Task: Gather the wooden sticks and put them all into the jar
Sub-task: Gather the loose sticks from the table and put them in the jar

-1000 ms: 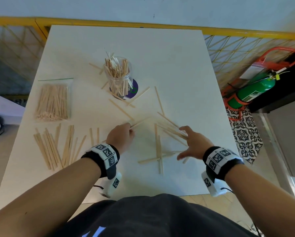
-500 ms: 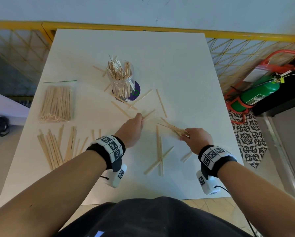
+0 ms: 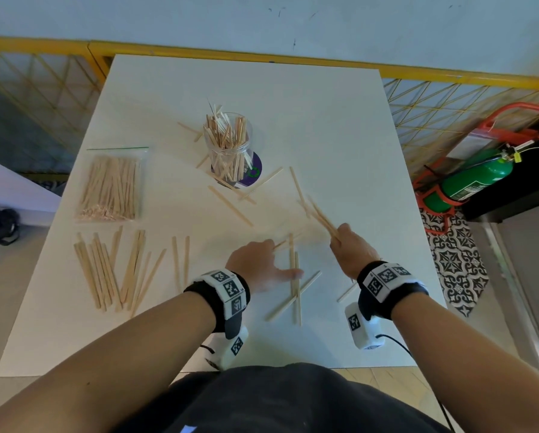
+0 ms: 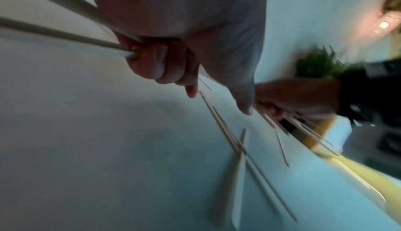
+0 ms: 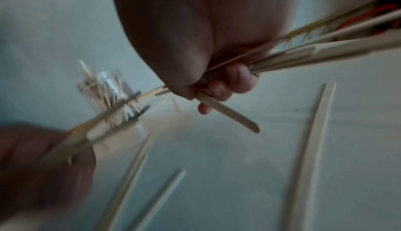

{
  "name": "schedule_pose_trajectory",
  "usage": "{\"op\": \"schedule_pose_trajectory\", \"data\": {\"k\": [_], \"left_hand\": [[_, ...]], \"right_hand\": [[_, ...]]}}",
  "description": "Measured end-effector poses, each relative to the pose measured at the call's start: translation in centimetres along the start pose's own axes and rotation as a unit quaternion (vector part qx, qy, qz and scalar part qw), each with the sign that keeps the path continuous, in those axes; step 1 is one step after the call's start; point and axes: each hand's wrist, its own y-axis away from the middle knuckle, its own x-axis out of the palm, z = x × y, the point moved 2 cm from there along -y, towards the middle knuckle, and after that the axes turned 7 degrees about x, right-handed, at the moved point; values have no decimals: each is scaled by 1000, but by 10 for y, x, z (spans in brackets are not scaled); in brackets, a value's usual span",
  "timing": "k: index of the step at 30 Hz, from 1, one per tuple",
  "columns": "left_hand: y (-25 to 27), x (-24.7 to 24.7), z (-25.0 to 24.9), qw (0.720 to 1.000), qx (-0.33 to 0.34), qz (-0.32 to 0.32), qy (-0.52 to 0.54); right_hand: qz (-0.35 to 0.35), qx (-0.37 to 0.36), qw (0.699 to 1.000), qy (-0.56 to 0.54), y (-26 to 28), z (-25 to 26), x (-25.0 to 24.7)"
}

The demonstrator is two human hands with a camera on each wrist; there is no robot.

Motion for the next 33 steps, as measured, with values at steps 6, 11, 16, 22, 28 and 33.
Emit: {"op": "schedule_pose_trajectory", "data": {"k": [6, 11, 16, 22, 28, 33], "left_hand": [[2, 6, -21, 997, 1, 2, -71], [-3, -5, -19, 998, -2, -10, -54], [-13, -11, -16, 998, -8, -13, -62], [-15, -13, -11, 995, 14, -15, -98], [-14, -20, 1, 987, 42, -2, -153], [-8, -23, 11, 981, 64, 38, -177]], "right_hand": [[-7, -20, 989, -147, -4, 3, -26], [-48, 54, 988, -139, 11, -21, -29], [-92, 181, 968, -148, 26, -48, -13], [-61, 277, 952, -117, 43, -71, 12], [-77, 294, 947, -103, 46, -71, 18], [-31, 281, 956, -80, 45, -55, 14]]}}
